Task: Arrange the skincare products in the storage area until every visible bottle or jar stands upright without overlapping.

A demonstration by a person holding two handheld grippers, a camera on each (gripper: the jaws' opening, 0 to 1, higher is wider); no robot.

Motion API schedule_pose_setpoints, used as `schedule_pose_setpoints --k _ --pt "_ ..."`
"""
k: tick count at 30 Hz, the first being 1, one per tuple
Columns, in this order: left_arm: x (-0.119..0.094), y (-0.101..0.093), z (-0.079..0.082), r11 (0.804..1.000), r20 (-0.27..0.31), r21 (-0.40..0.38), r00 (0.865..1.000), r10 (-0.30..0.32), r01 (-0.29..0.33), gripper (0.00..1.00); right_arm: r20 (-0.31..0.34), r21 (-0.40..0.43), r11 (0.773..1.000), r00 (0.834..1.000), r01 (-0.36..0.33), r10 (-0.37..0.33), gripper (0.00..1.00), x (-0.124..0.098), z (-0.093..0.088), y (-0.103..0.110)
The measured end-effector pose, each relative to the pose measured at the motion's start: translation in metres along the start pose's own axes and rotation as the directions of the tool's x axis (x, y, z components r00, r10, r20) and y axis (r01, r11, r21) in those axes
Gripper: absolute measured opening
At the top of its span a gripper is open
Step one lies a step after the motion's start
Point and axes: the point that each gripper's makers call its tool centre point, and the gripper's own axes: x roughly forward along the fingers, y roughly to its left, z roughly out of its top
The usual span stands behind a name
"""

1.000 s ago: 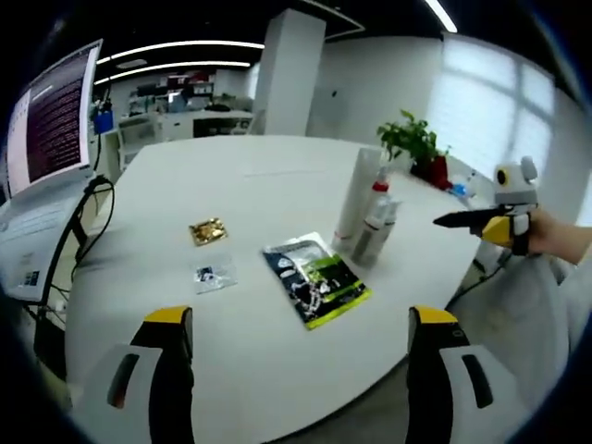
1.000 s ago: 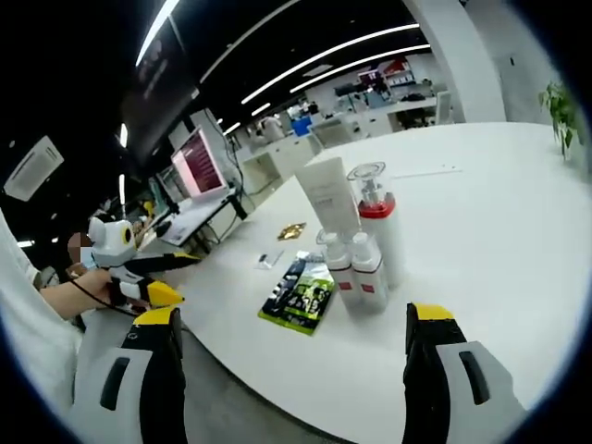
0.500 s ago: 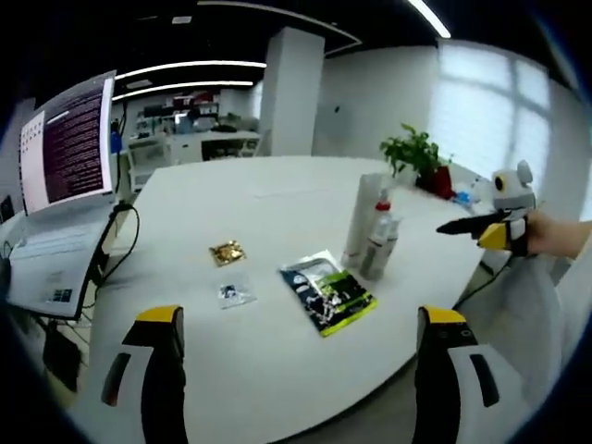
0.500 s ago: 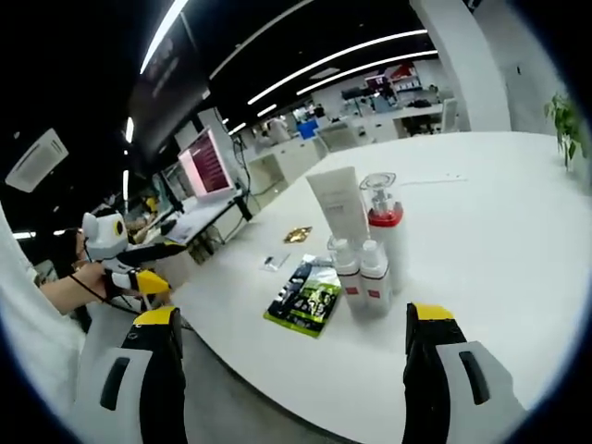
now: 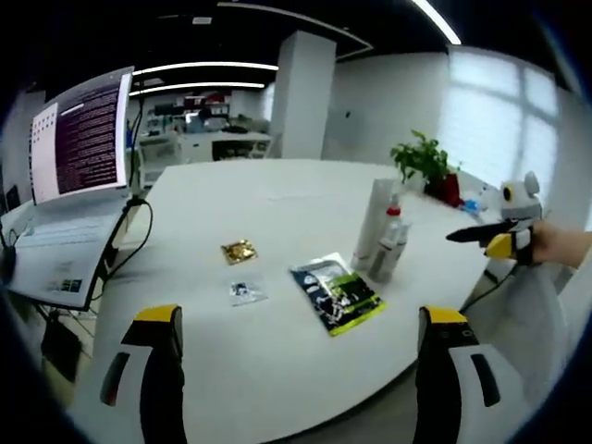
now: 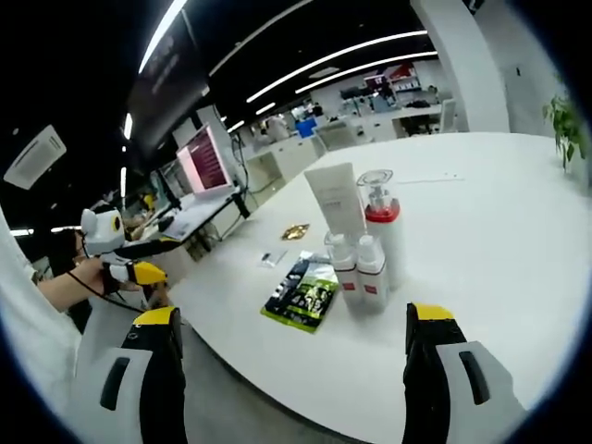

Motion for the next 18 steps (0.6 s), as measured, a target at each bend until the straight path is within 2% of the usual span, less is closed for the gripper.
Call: schedule_pose_setpoints --k 12,18 --pt "0.003 0.003 0.000 1.000 -0.013 -0.017 1.000 0.025 -0.025 0.99 0.006 -0.013 1.000 1.000 0.014 -0.014 1.00 -0.001 0.001 -0.005" --pt "0.014 0.004 -0.006 0.999 -0.047 -0.027 0.998 0.040 -0.041 0.99 -0.004 -0.025 1.000 1.000 0.011 -0.011 0.99 0.000 -0.001 -0.004"
